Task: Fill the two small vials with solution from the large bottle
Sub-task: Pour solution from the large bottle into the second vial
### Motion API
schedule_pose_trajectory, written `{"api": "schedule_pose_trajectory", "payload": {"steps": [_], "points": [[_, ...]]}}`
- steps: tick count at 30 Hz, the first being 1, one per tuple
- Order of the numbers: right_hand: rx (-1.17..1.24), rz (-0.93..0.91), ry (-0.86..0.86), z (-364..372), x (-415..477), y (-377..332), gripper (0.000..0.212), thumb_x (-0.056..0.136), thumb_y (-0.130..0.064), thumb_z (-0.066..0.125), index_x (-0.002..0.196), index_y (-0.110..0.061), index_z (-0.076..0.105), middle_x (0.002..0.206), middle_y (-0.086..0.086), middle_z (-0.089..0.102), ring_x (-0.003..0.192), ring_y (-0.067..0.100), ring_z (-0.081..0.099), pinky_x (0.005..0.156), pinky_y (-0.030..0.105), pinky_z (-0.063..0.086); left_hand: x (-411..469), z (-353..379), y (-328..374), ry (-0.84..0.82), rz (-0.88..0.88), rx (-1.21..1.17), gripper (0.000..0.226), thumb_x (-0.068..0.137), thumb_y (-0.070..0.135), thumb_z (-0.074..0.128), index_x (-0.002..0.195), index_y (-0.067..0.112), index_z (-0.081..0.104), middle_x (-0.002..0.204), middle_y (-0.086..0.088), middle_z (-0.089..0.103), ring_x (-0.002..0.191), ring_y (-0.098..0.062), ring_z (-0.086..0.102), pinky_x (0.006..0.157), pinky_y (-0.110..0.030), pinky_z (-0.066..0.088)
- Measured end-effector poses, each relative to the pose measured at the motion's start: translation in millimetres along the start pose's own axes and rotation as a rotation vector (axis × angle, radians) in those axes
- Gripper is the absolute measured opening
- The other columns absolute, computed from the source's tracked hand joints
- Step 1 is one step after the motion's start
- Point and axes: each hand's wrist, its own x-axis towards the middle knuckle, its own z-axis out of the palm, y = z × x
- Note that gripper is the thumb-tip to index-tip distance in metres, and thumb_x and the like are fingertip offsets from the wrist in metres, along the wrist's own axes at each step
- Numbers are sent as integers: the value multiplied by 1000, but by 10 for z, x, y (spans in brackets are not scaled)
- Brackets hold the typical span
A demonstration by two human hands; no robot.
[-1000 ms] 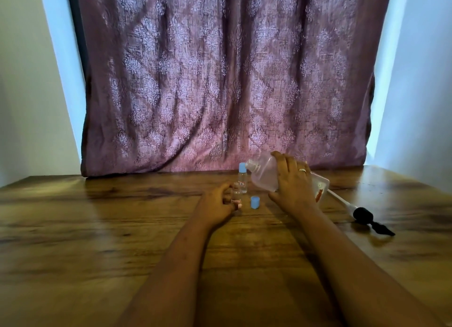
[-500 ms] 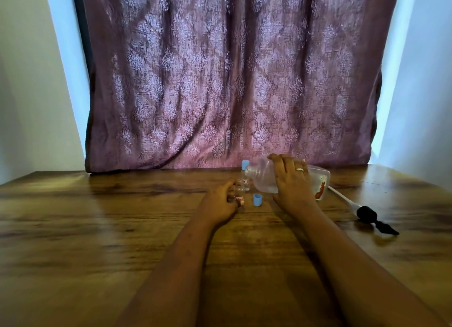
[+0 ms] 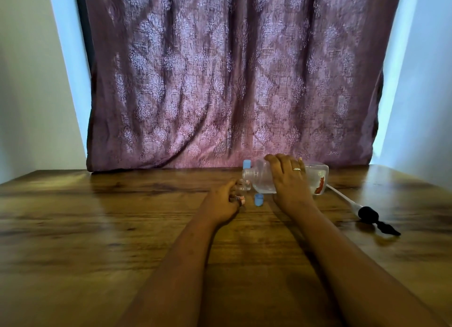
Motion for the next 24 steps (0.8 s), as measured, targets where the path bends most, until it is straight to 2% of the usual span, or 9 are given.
{"api": "schedule_pose_trajectory", "payload": {"steps": [9, 13, 20, 24], "points": [[-12, -6, 8, -16, 5, -15, 93, 48, -10, 82, 129, -13, 36, 123, 18, 51, 112, 37, 48, 98, 53, 39, -1, 9, -11, 23, -12, -40, 53, 93, 17, 63, 142, 25, 46, 124, -1, 68, 95, -17, 68, 85, -41, 59], [-18, -9, 6, -36, 5, -18, 93, 48, -7, 80, 129, -14, 36, 124, 18, 50, 114, 37, 47, 100, 52, 38, 0, 9, -11, 20, -26, -59, 50, 92, 17, 64, 139, 25, 50, 122, -1, 69, 99, -21, 69, 87, -38, 58], [-38, -14, 3, -55, 15, -20, 93, 50, -4, 77, 130, -17, 32, 126, 16, 49, 118, 36, 44, 103, 50, 32, 10, 7, -12, 0, -57, -112, 47, 92, 12, 63, 137, 21, 52, 123, -4, 68, 103, -24, 68, 77, -30, 52], [-36, -14, -1, -68, 17, -26, 93, 50, -2, 74, 131, -18, 31, 128, 16, 47, 120, 36, 42, 105, 50, 29, 7, 0, -1, 4, -55, -136, 46, 91, 11, 64, 135, 22, 54, 122, -3, 68, 104, -19, 67, 87, -37, 58]]}}
